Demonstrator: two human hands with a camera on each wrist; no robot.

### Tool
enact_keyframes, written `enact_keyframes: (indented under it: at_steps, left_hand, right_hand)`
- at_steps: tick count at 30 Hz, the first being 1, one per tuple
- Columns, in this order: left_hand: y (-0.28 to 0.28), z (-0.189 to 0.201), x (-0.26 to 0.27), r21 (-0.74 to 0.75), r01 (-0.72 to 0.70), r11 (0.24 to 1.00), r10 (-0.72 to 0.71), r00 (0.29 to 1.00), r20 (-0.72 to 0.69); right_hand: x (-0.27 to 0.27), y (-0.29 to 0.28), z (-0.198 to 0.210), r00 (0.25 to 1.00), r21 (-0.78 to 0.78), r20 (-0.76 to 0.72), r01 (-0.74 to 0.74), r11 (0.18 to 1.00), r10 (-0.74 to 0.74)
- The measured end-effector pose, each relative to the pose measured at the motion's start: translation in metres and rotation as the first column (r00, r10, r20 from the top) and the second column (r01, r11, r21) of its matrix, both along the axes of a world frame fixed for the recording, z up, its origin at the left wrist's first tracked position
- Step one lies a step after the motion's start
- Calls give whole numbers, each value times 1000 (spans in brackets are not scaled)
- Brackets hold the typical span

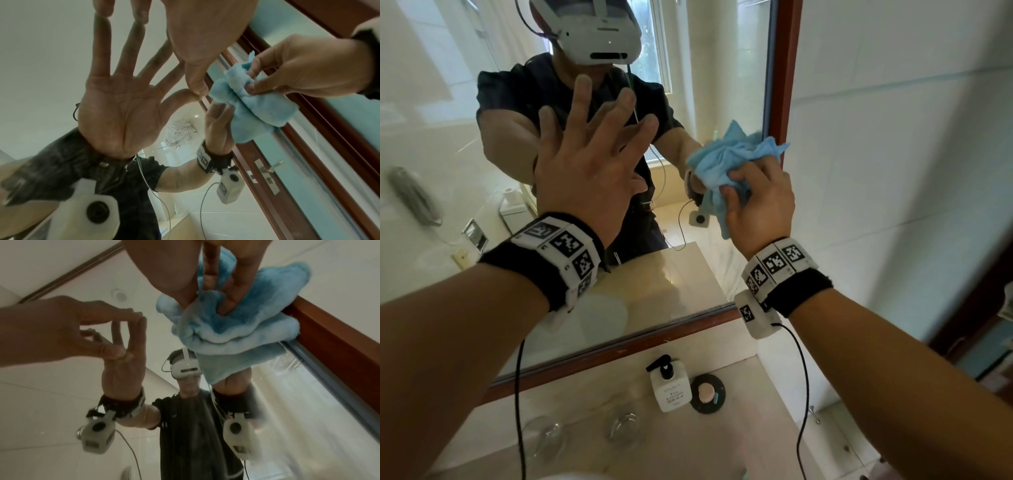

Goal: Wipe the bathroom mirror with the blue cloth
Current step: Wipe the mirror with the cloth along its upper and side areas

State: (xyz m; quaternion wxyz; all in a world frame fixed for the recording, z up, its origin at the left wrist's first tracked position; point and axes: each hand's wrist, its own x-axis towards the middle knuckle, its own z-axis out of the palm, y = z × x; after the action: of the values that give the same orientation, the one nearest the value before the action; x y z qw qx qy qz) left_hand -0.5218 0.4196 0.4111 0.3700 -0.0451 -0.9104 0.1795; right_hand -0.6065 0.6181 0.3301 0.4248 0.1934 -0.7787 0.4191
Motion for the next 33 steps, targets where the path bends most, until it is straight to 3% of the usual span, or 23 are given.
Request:
enact_keyframes:
  at_steps: [17, 27, 33]
  left_hand:
    - [0, -12, -1, -2, 12, 1000, -12, 999, -53]
    - [0, -17, -2, 31, 14, 999, -14, 1000, -10]
    - [-1, -22, -4, 30, 20, 999, -20, 1000, -8]
  right_hand:
    - [13, -2, -103, 981, 21, 188, 32, 999, -35]
    - [14, -2, -91, 969, 9, 246, 18, 1000, -19]
    - [8, -4, -32, 991, -19, 133, 33, 999, -30]
